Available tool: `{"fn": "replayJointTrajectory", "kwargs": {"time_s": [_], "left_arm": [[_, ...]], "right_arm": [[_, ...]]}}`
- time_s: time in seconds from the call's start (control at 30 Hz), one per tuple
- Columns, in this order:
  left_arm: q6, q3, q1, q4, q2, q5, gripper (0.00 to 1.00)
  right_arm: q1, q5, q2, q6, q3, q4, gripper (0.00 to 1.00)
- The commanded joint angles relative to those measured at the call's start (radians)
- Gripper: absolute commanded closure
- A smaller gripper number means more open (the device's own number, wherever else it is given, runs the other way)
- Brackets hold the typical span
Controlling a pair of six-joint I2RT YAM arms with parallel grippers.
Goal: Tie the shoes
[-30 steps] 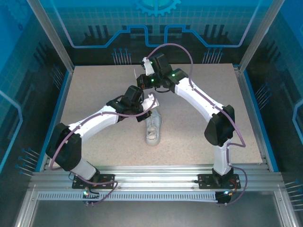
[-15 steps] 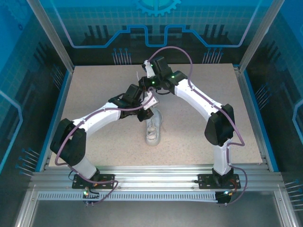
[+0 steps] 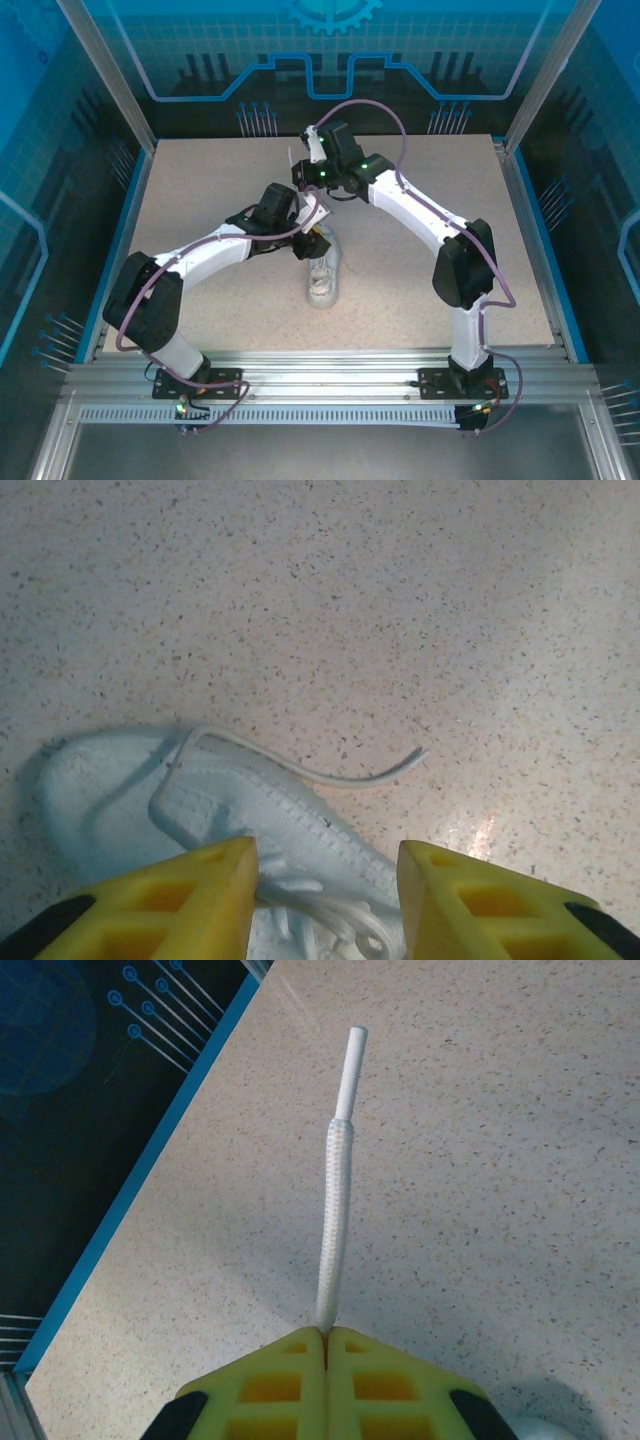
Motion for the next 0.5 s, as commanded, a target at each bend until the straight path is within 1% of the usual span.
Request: {"fn": "replayJointTrajectory", "kwargs": {"time_s": [0.0, 0.2, 0.37, 0.47], "left_arm": [[-0.227, -0.066, 0.082, 0.127, -0.074, 0.013, 0.58], [-0.431, -0.208, 0.085, 0.3, -0.139, 0.003, 0.58], [-0.49, -0.233, 0.088, 0.382, -0.1, 0.024, 0.57], [-0.522, -0.241, 0.089, 0.437, -0.074, 0.009, 0.56]], "right_arm": [[-0.012, -0.022, -0.054, -0.008, -0.023, -0.07, 1.0], [-0.022, -0.022, -0.046, 0.013, -0.036, -0.064, 1.0], [-0.022, -0.037, -0.053, 0.017, -0.035, -0.054, 1.0], [-0.024, -0.041, -0.061, 0.017, -0.045, -0.052, 1.0]]}}
